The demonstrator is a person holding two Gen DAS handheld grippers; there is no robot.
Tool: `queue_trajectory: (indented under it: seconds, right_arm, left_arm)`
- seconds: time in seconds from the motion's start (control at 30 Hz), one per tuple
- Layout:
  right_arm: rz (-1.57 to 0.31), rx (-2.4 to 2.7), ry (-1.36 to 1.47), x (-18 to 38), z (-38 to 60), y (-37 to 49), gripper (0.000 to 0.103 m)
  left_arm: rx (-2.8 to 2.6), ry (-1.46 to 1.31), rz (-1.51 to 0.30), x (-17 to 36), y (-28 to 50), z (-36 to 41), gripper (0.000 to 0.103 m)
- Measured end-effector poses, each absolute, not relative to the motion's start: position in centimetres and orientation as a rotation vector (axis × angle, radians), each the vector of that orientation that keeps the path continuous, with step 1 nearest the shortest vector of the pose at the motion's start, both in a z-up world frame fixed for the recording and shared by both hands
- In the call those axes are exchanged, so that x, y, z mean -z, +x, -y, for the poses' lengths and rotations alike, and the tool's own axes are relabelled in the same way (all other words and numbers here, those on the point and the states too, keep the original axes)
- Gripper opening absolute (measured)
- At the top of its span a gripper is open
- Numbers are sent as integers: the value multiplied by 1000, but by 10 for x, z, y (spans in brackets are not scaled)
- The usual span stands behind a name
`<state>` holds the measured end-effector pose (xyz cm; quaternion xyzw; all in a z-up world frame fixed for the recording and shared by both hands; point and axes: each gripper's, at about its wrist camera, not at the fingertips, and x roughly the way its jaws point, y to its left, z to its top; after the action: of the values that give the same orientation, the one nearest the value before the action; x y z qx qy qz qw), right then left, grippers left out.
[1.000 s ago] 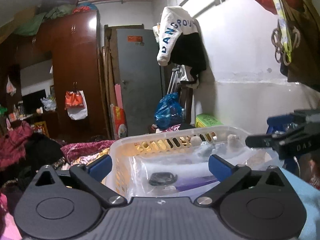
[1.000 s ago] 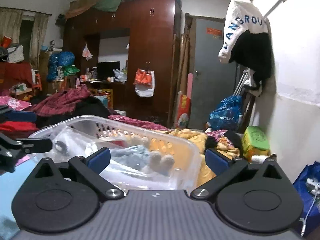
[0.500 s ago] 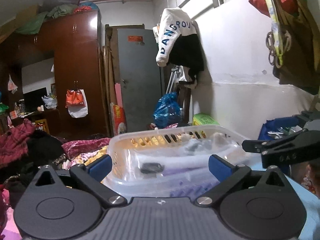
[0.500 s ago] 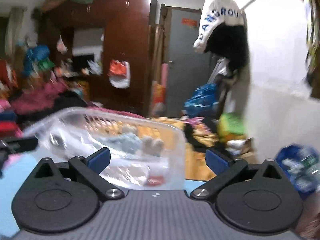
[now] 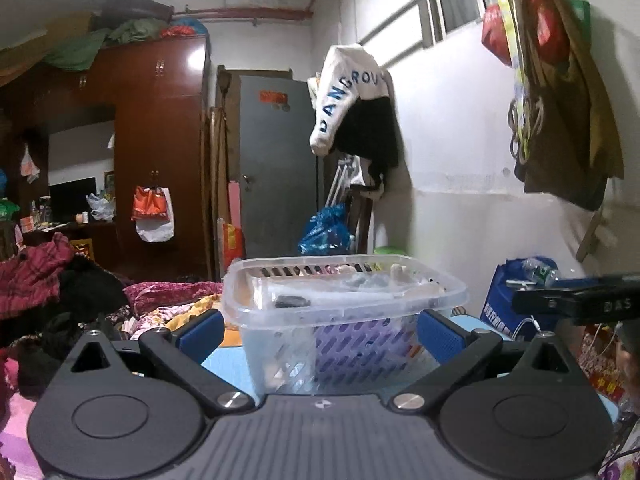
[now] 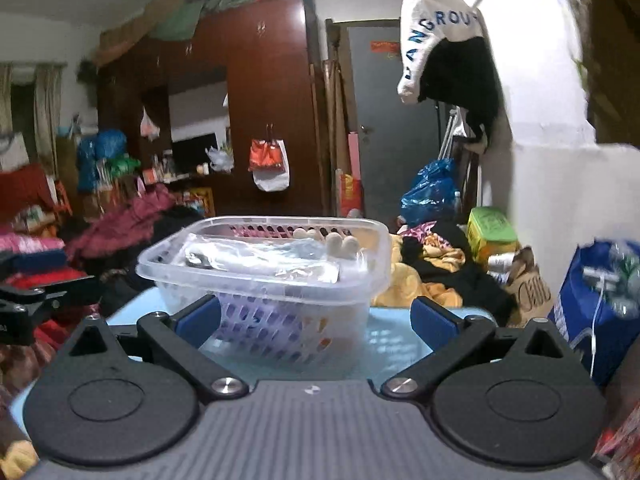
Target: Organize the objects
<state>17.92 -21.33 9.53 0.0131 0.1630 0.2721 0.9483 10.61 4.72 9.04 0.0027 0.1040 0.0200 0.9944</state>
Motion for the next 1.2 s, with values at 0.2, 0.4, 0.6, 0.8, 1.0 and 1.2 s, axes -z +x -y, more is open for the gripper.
queue_trajectory:
  seconds: [0.2, 0.4, 0.6, 0.8, 1.0, 1.2]
  right_arm:
    - [-294, -530, -5, -88, 215, 158, 103]
    - [-288, -523, -51, -86, 202, 161, 103]
    - [-289, -507, -53, -80, 201, 159, 103]
    - [-301, -509, -54, -74, 199, 152, 103]
    - [-310, -522, -49, -71, 199, 150, 103]
    - [-319, -517, -45, -68, 198, 150, 103]
  left_arm:
    - [-46, 39, -231, -85, 101, -39, 103]
    - [-30, 36, -261, -82, 106, -32, 103]
    - [-25, 14, -280, -78, 109, -35, 103]
    - [-28, 11, -295, -75, 109, -32, 103]
    - [-31, 5, -308, -73, 112, -31, 103]
    - [-29, 2, -313, -71, 113, -29, 103]
